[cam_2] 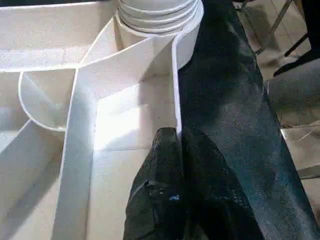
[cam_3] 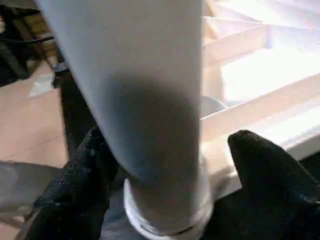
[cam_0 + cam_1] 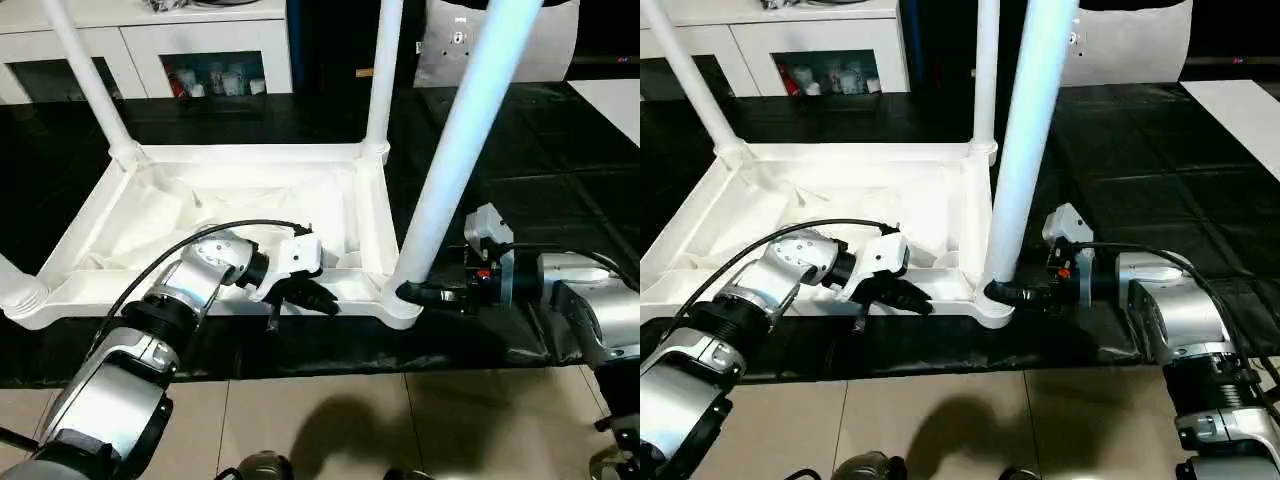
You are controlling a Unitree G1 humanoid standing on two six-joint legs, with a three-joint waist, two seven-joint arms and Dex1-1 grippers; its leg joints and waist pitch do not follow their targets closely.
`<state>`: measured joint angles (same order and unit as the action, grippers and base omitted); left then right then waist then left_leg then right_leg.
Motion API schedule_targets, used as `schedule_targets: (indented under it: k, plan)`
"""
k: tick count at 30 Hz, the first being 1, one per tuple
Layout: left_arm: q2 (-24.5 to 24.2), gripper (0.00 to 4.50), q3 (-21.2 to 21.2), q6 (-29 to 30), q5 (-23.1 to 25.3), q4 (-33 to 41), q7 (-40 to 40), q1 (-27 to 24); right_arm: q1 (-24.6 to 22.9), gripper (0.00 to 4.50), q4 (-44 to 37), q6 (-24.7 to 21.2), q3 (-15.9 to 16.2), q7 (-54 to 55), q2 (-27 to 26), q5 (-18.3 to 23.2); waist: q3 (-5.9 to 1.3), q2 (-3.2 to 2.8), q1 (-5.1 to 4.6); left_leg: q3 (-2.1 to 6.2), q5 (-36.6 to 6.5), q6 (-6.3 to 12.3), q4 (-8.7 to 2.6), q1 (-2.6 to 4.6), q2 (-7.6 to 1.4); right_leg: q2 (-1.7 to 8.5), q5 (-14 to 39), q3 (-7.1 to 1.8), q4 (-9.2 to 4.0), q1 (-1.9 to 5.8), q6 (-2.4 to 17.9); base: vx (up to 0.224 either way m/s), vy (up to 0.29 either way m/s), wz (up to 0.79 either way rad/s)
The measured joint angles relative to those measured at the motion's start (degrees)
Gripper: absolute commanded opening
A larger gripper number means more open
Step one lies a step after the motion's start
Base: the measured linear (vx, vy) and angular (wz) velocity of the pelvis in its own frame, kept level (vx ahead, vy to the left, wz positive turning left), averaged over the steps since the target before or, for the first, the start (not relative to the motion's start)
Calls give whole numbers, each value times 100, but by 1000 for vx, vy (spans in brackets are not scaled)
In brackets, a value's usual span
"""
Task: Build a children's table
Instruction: Rotate leg to tighten
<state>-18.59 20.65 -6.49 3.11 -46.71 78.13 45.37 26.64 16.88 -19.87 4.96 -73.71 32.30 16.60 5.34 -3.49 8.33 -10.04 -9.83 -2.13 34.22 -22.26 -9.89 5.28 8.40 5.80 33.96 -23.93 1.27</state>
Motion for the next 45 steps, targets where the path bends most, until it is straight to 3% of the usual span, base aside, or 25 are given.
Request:
schedule_targets:
  k: [12, 16, 21, 27, 31, 33, 39, 45]
  plan:
    - [19, 0, -15, 77, -55, -80, 187, 30, -56, 248, -54, -389, -20, -242, 8, 326, 0, 0, 17, 0, 0, 0, 3, -1, 1, 1, 1, 0, -2, 1, -1, 0, 0, 0]
    - [111, 0, -79, 304, -88, -76, 102, 23, -207, 217, -286, -664, -175, 87, -116, 381, 0, 0, 24, 0, 0, 0, 3, 1, 1, 1, 2, -1, 1, 2, -4, 0, 0, 0]
    - [308, 0, -279, 1007, -28, -91, -727, 109, -145, 209, -346, -869, -413, 1395, -619, 140, 0, 3, -58, -2, 16, 2, 10, 12, 0, 1, 19, -2, 4, 3, -32, 0, 0, 0]
    - [870, 0, -566, 1748, 17, -195, -2195, 318, 359, 204, -226, -1338, -920, 3894, -1630, -339, 14, 30, -346, -10, 20, -4, 11, 7, 1, 2, 19, -5, -19, -2, -33, 0, 0, 0]
    - [1293, 0, -794, 2024, 1, -233, -3013, 373, 532, 204, -35, -1184, -1185, 4958, -2031, -454, 19, 38, -366, -11, 12, 5, -6, -6, 2, 2, 12, -2, -25, -12, -29, 0, 0, 0]
    - [1351, 0, -825, 2041, -12, -218, -3085, 373, 526, 272, -9, -992, -1184, 5059, -2051, -514, 18, 37, -353, -11, 13, 13, -28, -9, 2, 0, -5, 1, -25, -23, -5, 0, 0, 0]
    - [1220, 0, -755, 1930, -11, -112, -2940, 375, 447, 314, -47, -781, -1171, 4600, -1935, -471, 15, 32, -310, -8, 22, 32, -29, -88, -1, -2, 11, 4, 8, -117, -3, 0, 0, 0]
    - [966, 0, -602, 1609, 151, -118, -2669, 374, 203, 372, 27, -623, -888, 3959, -1400, -455, 15, 32, -295, -6, 20, 36, 10, -91, -4, -1, -9, 3, 9, -109, 8, 0, 0, 0]
